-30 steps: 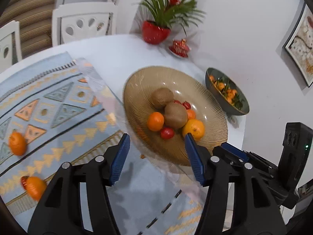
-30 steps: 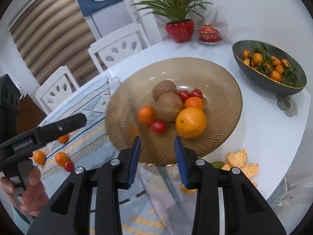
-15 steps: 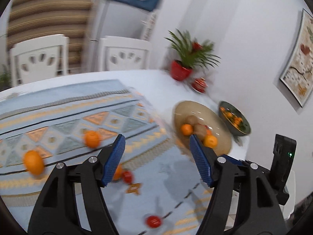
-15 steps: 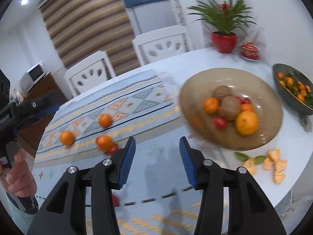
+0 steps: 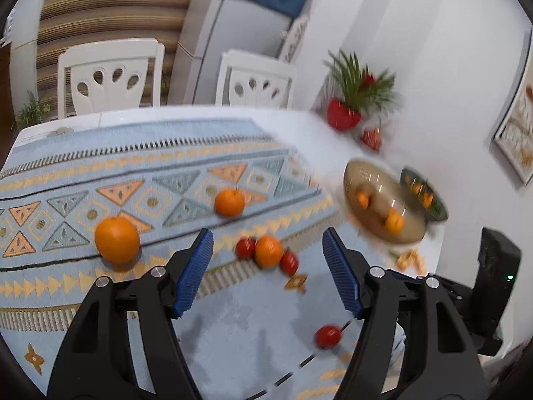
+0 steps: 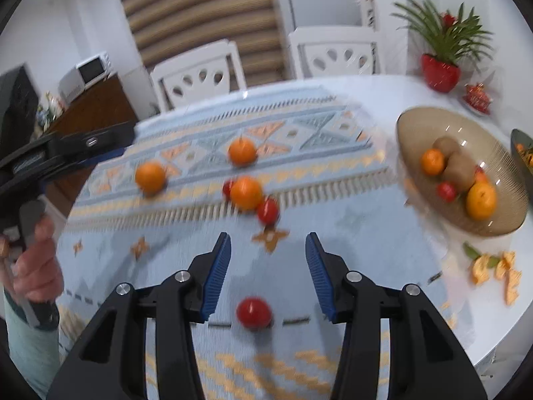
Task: Organize fruits
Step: 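Move both tools back to the red tomatoes on the table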
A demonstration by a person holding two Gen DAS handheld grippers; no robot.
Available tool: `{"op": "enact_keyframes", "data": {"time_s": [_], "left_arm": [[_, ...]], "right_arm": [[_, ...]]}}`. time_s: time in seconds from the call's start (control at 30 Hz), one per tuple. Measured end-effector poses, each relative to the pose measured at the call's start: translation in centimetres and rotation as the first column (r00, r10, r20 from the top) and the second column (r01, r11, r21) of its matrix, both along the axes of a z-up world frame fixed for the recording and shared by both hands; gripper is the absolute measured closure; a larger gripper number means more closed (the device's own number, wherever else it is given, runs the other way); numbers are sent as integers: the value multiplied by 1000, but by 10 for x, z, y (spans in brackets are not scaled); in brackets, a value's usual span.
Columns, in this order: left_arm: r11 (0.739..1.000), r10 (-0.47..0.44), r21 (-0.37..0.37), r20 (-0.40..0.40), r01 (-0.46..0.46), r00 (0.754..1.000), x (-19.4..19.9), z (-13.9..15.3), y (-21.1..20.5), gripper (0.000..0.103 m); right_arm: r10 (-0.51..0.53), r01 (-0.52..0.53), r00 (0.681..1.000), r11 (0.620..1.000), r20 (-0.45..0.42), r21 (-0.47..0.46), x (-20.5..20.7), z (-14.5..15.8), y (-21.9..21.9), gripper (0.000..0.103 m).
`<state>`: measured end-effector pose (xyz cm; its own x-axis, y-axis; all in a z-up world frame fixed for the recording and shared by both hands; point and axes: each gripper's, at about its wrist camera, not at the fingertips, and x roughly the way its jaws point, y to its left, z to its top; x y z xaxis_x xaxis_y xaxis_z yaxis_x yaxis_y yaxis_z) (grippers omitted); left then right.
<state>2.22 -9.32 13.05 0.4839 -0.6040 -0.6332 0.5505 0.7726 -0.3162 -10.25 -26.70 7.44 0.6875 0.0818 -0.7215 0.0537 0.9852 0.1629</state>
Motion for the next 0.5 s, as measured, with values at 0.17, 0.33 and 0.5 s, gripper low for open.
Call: {"op": "enact_keyframes", "data": {"time_s": [0.17,0.33,0.5], "left_arm": [[991,-90,101,-39,94,995,7,-42,-23,35],[956,-122,269,-8,120,992,18,-81,-45,39],[932,-125,339,-39,131,991,40,-108,-51,56]], "right_arm": [[45,-44,995,999,-86,9,-11,-41,10,56],[60,-58,988,998,-144,18,-15,-67,12,56],[80,-76,984,997,-157,33,-14,-77,13,56]]}}
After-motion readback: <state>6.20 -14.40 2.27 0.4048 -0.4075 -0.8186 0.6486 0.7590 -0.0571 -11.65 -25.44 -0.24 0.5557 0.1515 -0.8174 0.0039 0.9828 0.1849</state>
